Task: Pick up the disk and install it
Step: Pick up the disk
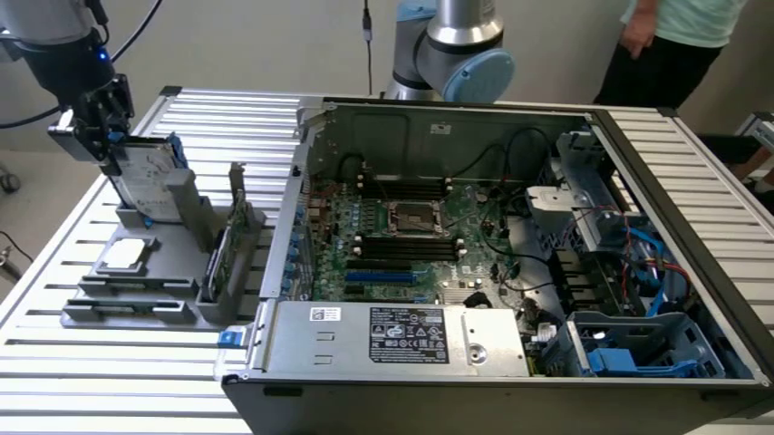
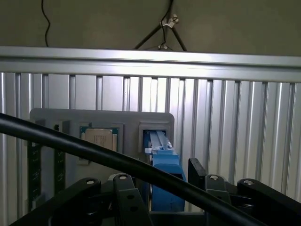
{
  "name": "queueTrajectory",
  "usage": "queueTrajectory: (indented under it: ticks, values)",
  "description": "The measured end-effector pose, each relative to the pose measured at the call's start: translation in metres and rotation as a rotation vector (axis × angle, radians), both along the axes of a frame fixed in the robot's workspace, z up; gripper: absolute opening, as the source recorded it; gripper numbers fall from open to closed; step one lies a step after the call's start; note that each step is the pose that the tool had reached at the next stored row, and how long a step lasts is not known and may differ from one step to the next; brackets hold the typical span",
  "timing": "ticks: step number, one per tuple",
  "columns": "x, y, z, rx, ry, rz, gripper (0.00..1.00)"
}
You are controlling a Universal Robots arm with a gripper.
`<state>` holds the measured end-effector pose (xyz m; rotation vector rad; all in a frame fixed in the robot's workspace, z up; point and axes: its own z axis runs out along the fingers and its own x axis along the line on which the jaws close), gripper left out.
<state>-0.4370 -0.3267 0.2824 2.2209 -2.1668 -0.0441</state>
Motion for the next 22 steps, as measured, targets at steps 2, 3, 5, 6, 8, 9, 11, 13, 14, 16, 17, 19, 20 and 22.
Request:
queueTrajectory:
  ticks: [2,3,5,6,8,9,11,13,14,16,17,19,20,22]
  values:
    - [0.0,0.0003,-0.0002,0.0001,0.0001,-0.003,0.54]
    - [0.0,0.0004,-0.0003,0.0001,0.0001,-0.004,0.52]
    - [0.0001,0.0006,-0.0004,0.0001,0.0001,-0.007,0.52]
    - [0.0001,0.0006,-0.0004,0.0001,0.0001,-0.009,0.45]
    - [0.0002,0.0007,-0.0005,0.0001,0.0001,-0.013,0.45]
    - [0.0002,0.0007,-0.0005,0.0001,0.0001,-0.015,0.45]
    - [0.0003,0.0007,-0.0007,0.0001,0.0001,-0.02,0.45]
    - [0.0004,0.0009,-0.0008,0.0001,0.0001,-0.025,0.45]
    - [0.0004,0.0011,-0.0008,0.0001,0.0,-0.027,0.45]
    - [0.0004,0.0016,-0.0008,0.0001,0.0001,-0.03,0.45]
    - [0.0003,0.0017,-0.0009,0.0001,0.0001,-0.031,0.45]
    - [0.0003,0.0017,-0.0009,0.0,0.0001,-0.031,0.43]
    - [0.0003,0.0018,-0.0009,-0.0001,0.0001,-0.032,0.43]
    - [0.0003,0.0018,-0.001,0.0001,0.0001,-0.032,0.36]
